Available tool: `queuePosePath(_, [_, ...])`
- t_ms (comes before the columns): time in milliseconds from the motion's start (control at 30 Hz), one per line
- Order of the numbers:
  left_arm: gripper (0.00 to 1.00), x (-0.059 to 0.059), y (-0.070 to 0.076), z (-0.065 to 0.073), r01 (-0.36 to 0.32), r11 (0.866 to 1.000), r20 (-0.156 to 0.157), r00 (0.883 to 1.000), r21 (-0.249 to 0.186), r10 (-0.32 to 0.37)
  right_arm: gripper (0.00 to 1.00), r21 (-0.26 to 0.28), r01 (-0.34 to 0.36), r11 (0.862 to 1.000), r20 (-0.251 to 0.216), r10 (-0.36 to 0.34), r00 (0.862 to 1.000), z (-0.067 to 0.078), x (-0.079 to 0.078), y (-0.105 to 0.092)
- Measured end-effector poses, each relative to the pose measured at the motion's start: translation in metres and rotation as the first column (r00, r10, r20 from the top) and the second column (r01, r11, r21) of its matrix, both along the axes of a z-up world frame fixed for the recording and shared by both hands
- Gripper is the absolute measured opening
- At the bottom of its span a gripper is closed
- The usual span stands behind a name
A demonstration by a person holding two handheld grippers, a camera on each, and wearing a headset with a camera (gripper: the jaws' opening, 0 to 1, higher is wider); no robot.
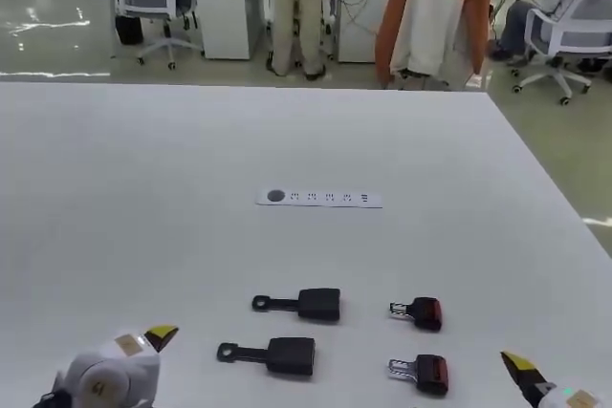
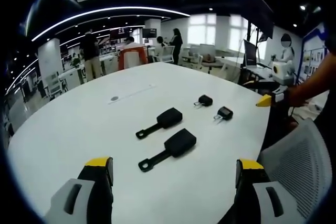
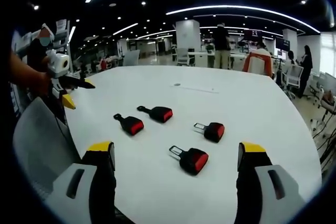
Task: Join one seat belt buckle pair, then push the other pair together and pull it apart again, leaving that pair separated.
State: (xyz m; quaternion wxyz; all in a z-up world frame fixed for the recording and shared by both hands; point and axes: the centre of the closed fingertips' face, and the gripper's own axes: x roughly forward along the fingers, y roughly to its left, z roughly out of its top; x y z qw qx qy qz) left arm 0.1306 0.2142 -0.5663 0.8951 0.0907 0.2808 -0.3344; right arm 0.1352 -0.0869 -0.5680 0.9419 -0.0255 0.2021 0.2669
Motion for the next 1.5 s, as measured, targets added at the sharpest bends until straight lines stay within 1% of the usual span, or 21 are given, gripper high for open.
queuePosePath(67, [0.98, 0.001, -0.001, 0.000, 0.006, 1.000, 0.004, 1.000, 0.000, -0.006, 0.97, 0.000, -0.002, 1.000, -0.003, 0.002, 1.000, -0.001, 0.000, 0.000])
queuePosePath(267, [0.98, 0.003, -0.004, -0.002, 0.019, 1.000, -0.008, 1.000, -0.001, -0.019, 0.96, 0.001, -0.013, 1.000, -0.012, 0.013, 1.000, -0.004, 0.002, 0.002])
queuePosePath(433, [0.97, 0.003, -0.007, -0.005, 0.043, 0.999, -0.015, 0.999, 0.010, -0.043, 0.95, -0.001, -0.026, 1.000, -0.017, 0.026, 1.000, -0.007, 0.003, 0.002])
queuePosePath(567, [0.97, 0.005, -0.007, -0.007, 0.051, 0.999, -0.017, 0.999, 0.007, -0.051, 0.95, -0.002, -0.032, 0.999, -0.023, 0.032, 0.999, -0.009, 0.005, 0.002])
queuePosePath(633, [0.96, 0.008, -0.005, -0.009, 0.057, 0.998, -0.018, 0.998, 0.009, -0.057, 0.95, 0.001, -0.036, 0.999, -0.028, 0.036, 0.999, -0.010, 0.006, 0.001])
queuePosePath(767, [0.95, 0.009, -0.009, -0.008, 0.068, 0.998, -0.021, 0.997, 0.010, -0.068, 0.94, -0.001, -0.045, 0.999, -0.035, 0.045, 0.998, -0.013, 0.007, 0.003])
queuePosePath(933, [0.94, 0.010, -0.011, -0.010, 0.082, 0.997, -0.026, 0.996, 0.014, -0.082, 0.93, 0.003, -0.062, 0.998, -0.047, 0.062, 0.997, -0.016, 0.010, 0.006])
queuePosePath(1100, [0.93, 0.010, -0.013, -0.011, 0.097, 0.995, -0.041, 0.995, 0.018, -0.096, 0.93, 0.002, -0.070, 0.998, -0.054, 0.070, 0.996, -0.019, 0.012, 0.006])
queuePosePath(1167, [0.93, 0.010, -0.017, -0.011, 0.106, 0.994, -0.045, 0.993, 0.020, -0.105, 0.93, -0.001, -0.075, 0.997, -0.057, 0.075, 0.996, -0.021, 0.014, 0.006])
queuePosePath(1233, [0.93, 0.011, -0.015, -0.013, 0.115, 0.993, -0.045, 0.992, 0.025, -0.114, 0.93, -0.005, -0.084, 0.996, -0.060, 0.084, 0.995, -0.023, 0.015, 0.007])
queuePosePath(1333, [0.92, 0.014, -0.018, -0.016, 0.130, 0.991, -0.051, 0.990, 0.029, -0.128, 0.92, -0.006, -0.093, 0.996, -0.065, 0.092, 0.994, -0.025, 0.018, 0.007])
queuePosePath(1433, [0.92, 0.017, -0.019, -0.019, 0.140, 0.990, -0.062, 0.989, 0.028, -0.138, 0.92, -0.006, -0.100, 0.995, -0.069, 0.099, 0.993, -0.028, 0.021, 0.007])
queuePosePath(1500, [0.91, 0.019, -0.019, -0.021, 0.145, 0.989, -0.067, 0.987, 0.028, -0.143, 0.92, -0.004, -0.107, 0.994, -0.080, 0.106, 0.991, -0.029, 0.021, 0.009])
